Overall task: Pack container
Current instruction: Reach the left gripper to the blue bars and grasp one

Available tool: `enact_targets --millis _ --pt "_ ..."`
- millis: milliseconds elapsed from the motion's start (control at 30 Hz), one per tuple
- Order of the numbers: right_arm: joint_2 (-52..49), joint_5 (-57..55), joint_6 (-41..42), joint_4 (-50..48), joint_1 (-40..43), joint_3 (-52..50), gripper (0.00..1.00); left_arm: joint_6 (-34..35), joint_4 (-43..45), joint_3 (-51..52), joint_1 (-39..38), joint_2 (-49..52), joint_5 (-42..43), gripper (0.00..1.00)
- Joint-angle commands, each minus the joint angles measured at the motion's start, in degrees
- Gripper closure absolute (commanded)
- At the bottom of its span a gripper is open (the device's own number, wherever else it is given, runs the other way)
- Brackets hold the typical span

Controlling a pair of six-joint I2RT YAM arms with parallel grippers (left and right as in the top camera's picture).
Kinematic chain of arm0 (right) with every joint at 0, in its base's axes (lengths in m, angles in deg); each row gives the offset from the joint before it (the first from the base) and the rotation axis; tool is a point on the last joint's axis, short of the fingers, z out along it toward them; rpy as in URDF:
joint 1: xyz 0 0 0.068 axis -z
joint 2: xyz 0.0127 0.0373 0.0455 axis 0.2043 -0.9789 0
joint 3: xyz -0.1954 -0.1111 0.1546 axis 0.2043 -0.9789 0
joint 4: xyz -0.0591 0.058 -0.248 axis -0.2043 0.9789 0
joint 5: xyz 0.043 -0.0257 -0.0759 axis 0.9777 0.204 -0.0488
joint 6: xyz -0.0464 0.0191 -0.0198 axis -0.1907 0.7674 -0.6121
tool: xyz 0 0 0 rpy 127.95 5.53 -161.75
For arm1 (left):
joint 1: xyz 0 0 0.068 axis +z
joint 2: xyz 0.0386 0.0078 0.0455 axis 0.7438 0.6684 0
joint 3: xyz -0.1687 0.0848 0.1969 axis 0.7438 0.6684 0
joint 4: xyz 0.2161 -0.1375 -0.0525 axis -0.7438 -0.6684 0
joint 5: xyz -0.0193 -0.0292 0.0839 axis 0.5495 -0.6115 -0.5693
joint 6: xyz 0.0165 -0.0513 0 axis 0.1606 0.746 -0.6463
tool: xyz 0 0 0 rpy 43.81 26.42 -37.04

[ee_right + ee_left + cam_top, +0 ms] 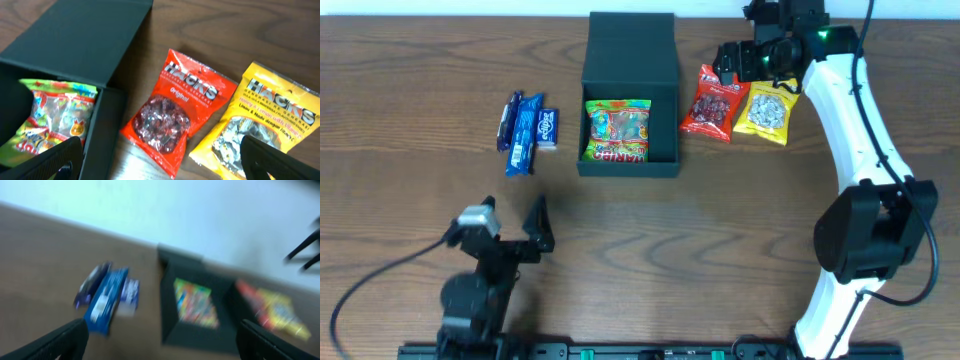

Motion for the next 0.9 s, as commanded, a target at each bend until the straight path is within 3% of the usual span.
enact_targets --millis 0,200,400,700,867 --pt "1.22 1.77 -1.07 -0.11 0.17 1.16 0.01 -8.17 -0.07 -7.48 0.24 12.26 0.11 0.05" --pt "1.22 1.79 -0.98 0.44 -0.48 1.16 0.01 -21.05 -6.71 -30.45 3.19 41.07 -2.67 0.05" --pt "1.22 1.77 -0.83 1.53 -0.57 1.16 0.01 -22.53 -8.26 -48.41 8.37 61.83 0.68 0.05" --pt "1.22 1.77 -0.83 3.61 -0.57 1.16 0.01 -25.81 0.55 -49.68 8.79 79.01 6.71 0.05" --pt "1.22 1.77 -0.83 4.37 -0.57 1.16 0.01 -26.6 1.49 -49.68 9.97 85.24 5.79 0.05"
